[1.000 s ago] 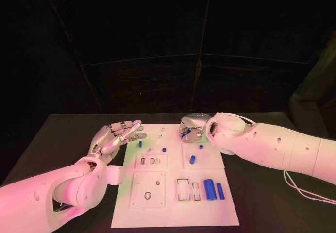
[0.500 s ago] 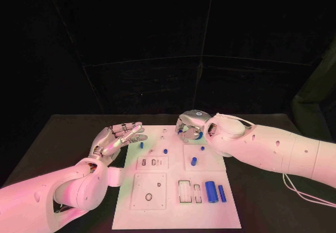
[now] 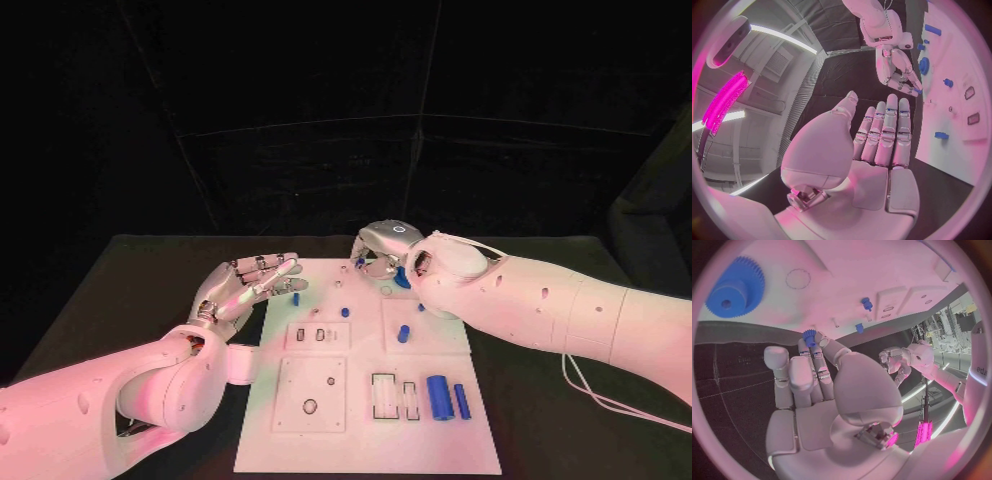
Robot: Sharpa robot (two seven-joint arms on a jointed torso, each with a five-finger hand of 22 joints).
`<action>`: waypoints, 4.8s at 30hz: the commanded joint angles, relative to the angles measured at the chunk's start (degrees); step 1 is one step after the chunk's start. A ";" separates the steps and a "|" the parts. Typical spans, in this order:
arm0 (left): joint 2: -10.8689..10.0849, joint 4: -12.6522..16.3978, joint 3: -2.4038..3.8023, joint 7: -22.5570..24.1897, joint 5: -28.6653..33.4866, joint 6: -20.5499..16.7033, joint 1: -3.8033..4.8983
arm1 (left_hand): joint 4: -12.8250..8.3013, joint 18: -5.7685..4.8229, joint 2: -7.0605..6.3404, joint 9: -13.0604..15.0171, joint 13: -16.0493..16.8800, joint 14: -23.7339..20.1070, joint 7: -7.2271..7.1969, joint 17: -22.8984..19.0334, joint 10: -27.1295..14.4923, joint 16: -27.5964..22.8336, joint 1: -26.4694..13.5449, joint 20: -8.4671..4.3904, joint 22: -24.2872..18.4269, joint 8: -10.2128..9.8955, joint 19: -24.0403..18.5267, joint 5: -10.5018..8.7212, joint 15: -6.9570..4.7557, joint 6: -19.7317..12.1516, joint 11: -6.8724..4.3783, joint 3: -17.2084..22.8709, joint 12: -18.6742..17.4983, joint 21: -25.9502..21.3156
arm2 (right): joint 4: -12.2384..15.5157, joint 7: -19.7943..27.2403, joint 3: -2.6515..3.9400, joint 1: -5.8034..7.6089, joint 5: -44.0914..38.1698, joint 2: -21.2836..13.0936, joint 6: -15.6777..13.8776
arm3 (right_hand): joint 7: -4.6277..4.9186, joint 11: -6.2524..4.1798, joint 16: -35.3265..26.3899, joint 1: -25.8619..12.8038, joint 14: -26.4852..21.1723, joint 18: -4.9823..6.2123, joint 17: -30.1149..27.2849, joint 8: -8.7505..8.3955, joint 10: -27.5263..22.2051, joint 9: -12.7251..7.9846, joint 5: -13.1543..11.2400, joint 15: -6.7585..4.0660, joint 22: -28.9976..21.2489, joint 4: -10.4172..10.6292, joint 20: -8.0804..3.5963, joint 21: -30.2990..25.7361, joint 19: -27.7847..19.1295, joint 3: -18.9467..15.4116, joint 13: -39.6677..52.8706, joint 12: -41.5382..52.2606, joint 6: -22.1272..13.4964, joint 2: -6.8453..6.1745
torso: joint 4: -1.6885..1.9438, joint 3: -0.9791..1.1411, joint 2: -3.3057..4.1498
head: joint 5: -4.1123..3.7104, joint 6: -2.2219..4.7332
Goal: Assemble the parts on the task board
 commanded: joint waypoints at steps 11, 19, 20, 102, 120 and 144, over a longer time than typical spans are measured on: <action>0.50 -0.24 0.05 -0.11 -0.46 0.66 0.22 | -0.66 0.83 0.61 -0.09 -0.03 0.11 0.45 0.14 -0.18 -0.53 0.18 0.43 -0.16 -0.43 0.05 -0.23 0.45 -0.29 0.40 0.03 -0.63 -0.40 | -2.20 0.68 0.06 0.13 -0.42 2.84 -1.02 | 0.27 -0.62 0.47 -0.48 0.53 -0.42 -0.04 -0.22 0.86 -0.06 0.45 -0.25 0.08 0.23 0.07 0.32 -0.05 0.86 0.09 -0.11 -0.06 -1.10 | -0.03 0.10 0.23 | 0.63 0.20; 0.64 -0.34 0.05 -0.22 -0.46 0.65 0.25 | -0.66 0.83 0.61 -0.09 -0.03 0.11 0.45 0.14 -0.18 -0.53 0.18 0.43 -0.16 -0.43 0.05 -0.23 0.45 -0.29 0.40 0.03 -0.63 -0.40 | -2.96 0.52 0.06 0.13 -0.42 3.60 -0.85 | 0.27 -0.62 0.54 -0.50 0.54 -0.43 0.07 -0.22 0.87 -0.06 0.50 -0.24 0.13 0.26 0.08 0.35 -0.04 0.92 0.09 -0.10 -0.06 -1.13 | 0.05 0.10 0.26 | 0.69 0.11; 0.64 -0.36 0.05 -0.23 -0.46 0.65 0.25 | -0.66 0.83 0.61 -0.09 -0.03 0.11 0.45 0.14 -0.18 -0.53 0.18 0.43 -0.16 -0.43 0.05 -0.23 0.45 -0.29 0.40 0.03 -0.63 -0.40 | -3.01 0.52 0.06 0.13 -0.42 3.66 -0.85 | 0.27 -0.62 0.54 -0.50 0.54 -0.43 0.07 -0.22 0.87 -0.06 0.50 -0.24 0.13 0.26 0.08 0.35 -0.04 0.92 0.09 -0.10 -0.06 -1.13 | 0.07 0.12 0.26 | 0.69 0.03; -0.12 -0.59 0.04 -1.64 -0.44 1.27 0.62 | -1.23 0.82 0.85 -0.09 -0.05 0.12 0.46 0.23 -0.58 -0.97 0.35 0.50 -0.39 -0.74 0.09 -0.31 0.53 -0.56 0.48 0.03 -1.14 -0.66 | 6.53 -3.01 2.16 0.64 17.02 -12.16 0.59 | -1.43 -3.46 7.57 -1.53 2.55 -1.63 10.24 1.40 10.84 0.25 8.51 -2.39 5.45 16.12 -1.75 3.32 4.25 -17.48 12.73 22.48 -8.88 -9.93 | -2.18 0.96 -0.17 | 1.01 -0.41; 0.78 -1.29 0.04 -1.62 -0.44 1.52 0.59 | -1.26 0.83 0.87 -0.08 -0.04 0.14 0.44 0.24 -0.56 -0.99 0.36 0.50 -0.40 -0.74 0.09 -0.31 0.52 -0.53 0.47 0.04 -1.15 -0.67 | 4.16 -7.52 2.18 0.64 11.83 -10.99 10.12 | 0.08 -1.94 13.35 5.26 3.14 -2.13 21.38 1.98 4.95 0.07 9.55 -0.95 9.36 29.48 -0.44 5.83 4.94 -27.30 45.36 49.33 -12.73 -10.36 | -2.06 0.85 -0.16 | 0.09 -0.76; 0.86 -1.45 0.04 -1.71 -0.44 1.59 0.59 | -2.09 0.86 1.47 -0.03 -0.01 0.33 0.32 0.37 -0.35 -1.36 0.93 0.48 -0.62 -0.78 0.24 -0.25 0.45 -0.35 0.36 0.53 -1.34 -0.87 | 1.81 -7.16 2.14 0.58 9.45 -8.47 13.29 | -0.12 -2.02 16.07 8.26 4.16 -2.17 27.94 3.57 8.52 0.33 11.96 -0.88 9.78 29.93 -0.33 6.18 5.09 -26.86 58.23 60.74 -11.63 -8.63 | -2.07 0.94 -0.15 | 0.14 -1.42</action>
